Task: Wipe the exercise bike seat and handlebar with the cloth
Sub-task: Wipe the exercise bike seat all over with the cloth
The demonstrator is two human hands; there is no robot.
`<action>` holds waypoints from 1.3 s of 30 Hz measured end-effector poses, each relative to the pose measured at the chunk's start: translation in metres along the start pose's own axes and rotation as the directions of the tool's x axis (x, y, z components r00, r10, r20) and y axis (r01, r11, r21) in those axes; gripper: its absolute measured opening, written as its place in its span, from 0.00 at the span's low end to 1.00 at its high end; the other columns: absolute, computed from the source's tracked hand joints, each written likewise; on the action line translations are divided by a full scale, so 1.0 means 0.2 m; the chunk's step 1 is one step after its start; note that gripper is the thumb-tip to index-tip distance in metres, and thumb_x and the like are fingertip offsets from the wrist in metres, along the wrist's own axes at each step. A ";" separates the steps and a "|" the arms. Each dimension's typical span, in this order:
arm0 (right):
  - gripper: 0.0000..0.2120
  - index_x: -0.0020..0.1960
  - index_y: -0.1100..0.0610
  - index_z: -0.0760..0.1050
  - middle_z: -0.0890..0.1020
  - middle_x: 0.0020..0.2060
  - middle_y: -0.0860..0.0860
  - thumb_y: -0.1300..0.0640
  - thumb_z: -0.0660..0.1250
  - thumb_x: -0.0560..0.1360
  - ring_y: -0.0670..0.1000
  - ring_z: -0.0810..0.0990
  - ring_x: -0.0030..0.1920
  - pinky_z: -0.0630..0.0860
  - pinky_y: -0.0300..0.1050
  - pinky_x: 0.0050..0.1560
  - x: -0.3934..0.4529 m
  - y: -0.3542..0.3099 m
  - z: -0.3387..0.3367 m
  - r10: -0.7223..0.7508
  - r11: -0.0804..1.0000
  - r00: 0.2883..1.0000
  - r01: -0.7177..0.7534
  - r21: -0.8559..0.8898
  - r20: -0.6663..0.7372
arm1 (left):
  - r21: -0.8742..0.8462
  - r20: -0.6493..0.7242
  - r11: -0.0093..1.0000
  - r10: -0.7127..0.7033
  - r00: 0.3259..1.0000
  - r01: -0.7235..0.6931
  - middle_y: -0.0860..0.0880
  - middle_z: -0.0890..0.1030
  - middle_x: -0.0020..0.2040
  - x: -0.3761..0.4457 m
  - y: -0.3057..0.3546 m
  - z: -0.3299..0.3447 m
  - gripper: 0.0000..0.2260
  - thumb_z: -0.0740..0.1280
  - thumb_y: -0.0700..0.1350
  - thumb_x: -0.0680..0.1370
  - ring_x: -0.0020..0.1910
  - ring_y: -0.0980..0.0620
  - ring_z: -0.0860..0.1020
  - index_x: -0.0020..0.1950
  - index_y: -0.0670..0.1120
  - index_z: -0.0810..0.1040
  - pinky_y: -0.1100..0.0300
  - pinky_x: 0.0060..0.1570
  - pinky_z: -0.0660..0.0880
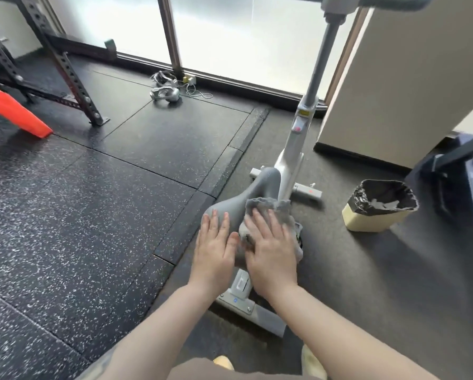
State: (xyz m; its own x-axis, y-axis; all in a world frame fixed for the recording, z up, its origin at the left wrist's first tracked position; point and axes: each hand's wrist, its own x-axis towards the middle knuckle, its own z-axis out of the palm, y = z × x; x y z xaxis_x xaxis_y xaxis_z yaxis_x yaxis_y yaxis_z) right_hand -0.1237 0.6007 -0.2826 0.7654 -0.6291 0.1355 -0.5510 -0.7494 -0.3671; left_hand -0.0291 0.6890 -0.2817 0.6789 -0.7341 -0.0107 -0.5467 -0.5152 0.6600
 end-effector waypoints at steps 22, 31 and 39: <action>0.27 0.60 0.58 0.77 0.82 0.53 0.58 0.39 0.51 0.79 0.56 0.82 0.49 0.79 0.49 0.46 0.07 0.16 -0.08 0.446 -0.572 0.577 -0.404 0.714 0.684 | -0.287 0.110 0.954 0.122 0.986 -0.086 0.61 0.50 0.74 0.01 -0.11 -0.10 0.18 0.52 0.47 0.82 0.74 0.63 0.43 0.73 0.54 0.59 0.69 0.69 0.40; 0.24 0.70 0.55 0.69 0.71 0.69 0.58 0.49 0.47 0.80 0.57 0.65 0.71 0.63 0.46 0.68 -0.01 -0.09 0.02 0.222 -0.921 0.406 -0.211 0.328 0.886 | -0.258 0.092 0.961 0.132 0.987 -0.105 0.58 0.50 0.73 0.01 -0.11 -0.09 0.19 0.53 0.44 0.82 0.76 0.58 0.44 0.74 0.51 0.60 0.66 0.70 0.40; 0.28 0.67 0.72 0.66 0.68 0.65 0.73 0.53 0.42 0.81 0.72 0.64 0.66 0.60 0.67 0.64 -0.05 -0.18 -0.04 -0.033 -0.984 0.495 -0.170 0.059 0.869 | -0.269 0.092 0.960 0.109 0.990 -0.081 0.59 0.50 0.73 0.00 -0.10 -0.09 0.23 0.51 0.53 0.78 0.75 0.60 0.44 0.74 0.51 0.61 0.68 0.70 0.40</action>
State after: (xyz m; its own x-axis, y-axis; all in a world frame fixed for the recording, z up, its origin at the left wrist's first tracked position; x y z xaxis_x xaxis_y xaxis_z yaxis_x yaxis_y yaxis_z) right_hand -0.1139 0.6331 -0.2629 0.6855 -0.1071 -0.7201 0.4314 0.8565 0.2833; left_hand -0.0085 0.7078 -0.2817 0.5671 -0.8236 -0.0078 -0.4480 -0.3164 0.8361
